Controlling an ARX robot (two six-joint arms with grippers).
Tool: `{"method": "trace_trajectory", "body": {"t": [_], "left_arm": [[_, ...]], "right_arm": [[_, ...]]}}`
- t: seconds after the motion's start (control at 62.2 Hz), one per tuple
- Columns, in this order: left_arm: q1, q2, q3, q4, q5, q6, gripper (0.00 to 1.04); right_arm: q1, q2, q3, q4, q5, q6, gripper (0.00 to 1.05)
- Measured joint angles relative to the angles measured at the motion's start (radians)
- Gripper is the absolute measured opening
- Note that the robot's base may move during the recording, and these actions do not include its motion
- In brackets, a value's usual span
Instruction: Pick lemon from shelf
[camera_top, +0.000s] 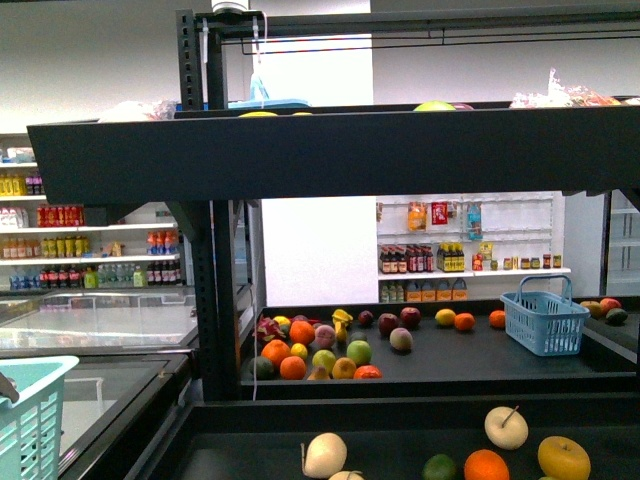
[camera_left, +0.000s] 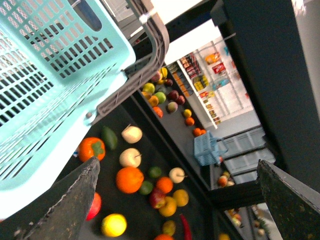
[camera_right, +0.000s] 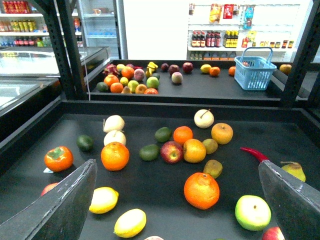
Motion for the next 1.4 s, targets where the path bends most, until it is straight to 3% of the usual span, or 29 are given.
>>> {"method": "trace_trajectory", "body": {"t": [0.241, 0.466, 1.141, 1.398], "left_arm": [[0.030, 0.373, 0.205, 0.176, -0.030, -0.192, 0.97], [-0.037, 0.732, 0.435, 0.262, -0.107, -0.253, 0.97], [-0.110, 1.022, 0.777, 0.244, -0.174, -0.290, 0.97], [-0.104, 1.045, 0.794, 0.251, -0.203, -0.276, 0.45]], "right_arm": [[0.000, 0.000, 0.000, 0.000, 0.000, 0.000, 0.97], [0.000, 0.000, 0.000, 0.000, 0.000, 0.000, 0.97], [0.000, 0.000, 0.000, 0.000, 0.000, 0.000, 0.97], [0.000, 0.000, 0.000, 0.000, 0.000, 0.000, 0.97]]}}
